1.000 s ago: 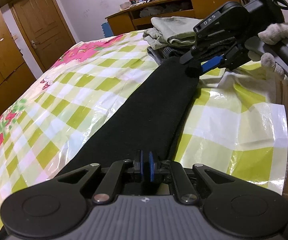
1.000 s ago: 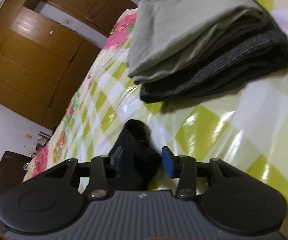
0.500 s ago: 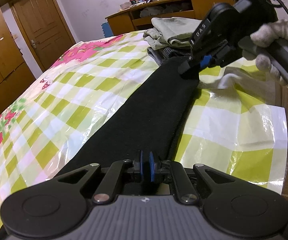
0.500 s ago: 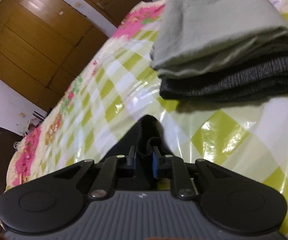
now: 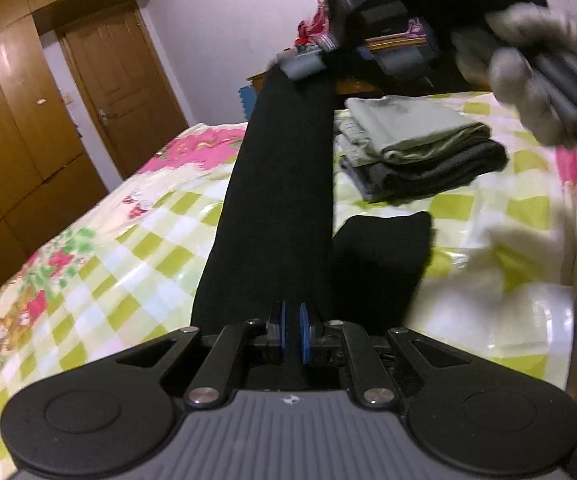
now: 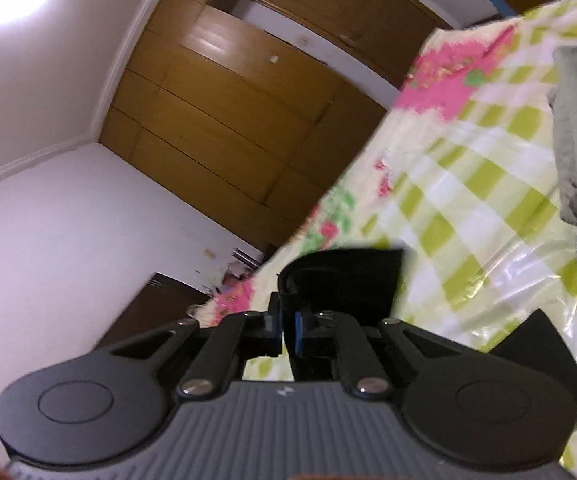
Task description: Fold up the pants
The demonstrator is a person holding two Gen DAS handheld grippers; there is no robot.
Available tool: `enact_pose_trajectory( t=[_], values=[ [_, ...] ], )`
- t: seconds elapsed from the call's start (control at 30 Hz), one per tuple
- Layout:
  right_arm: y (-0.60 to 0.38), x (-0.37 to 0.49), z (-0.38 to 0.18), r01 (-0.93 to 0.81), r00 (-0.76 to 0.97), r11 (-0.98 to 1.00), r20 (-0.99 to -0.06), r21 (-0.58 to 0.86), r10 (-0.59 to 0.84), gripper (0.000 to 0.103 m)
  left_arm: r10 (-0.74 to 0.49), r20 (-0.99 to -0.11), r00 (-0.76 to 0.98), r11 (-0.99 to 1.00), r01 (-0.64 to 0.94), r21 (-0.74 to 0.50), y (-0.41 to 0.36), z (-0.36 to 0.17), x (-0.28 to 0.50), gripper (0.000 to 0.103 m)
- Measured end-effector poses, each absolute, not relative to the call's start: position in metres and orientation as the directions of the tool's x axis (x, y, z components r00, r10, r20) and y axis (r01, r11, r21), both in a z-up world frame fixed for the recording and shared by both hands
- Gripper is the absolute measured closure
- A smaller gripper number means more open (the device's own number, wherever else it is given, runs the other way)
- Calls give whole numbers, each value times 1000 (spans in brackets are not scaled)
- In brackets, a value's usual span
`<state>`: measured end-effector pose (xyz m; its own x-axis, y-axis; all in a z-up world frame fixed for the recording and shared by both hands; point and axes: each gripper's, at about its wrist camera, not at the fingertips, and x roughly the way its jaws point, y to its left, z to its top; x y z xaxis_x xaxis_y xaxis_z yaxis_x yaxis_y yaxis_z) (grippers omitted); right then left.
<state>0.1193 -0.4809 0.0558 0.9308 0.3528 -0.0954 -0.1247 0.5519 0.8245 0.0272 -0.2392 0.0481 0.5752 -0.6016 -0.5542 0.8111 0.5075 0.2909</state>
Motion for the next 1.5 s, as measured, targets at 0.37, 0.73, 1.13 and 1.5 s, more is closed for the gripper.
enact_pose_trajectory(
  t=[0.37,0.73,1.13,1.5],
  values=[
    [-515,81,-51,299,887,475,-425,828,182,96,-573,-687,446,405,883,236,-260,0,14,79],
    [-530,82,-60,348,864,447,-467,824,189,88,-570,-680,462,432,872,230,-247,7,18,78],
    [-510,88,-64,367,849,436,-488,821,204,49,-561,-668,489,476,851,223,-238,7,28,72],
    [-496,88,-66,346,848,407,-467,846,250,46,-544,-676,498,529,828,185,-222,3,35,66]
  ],
)
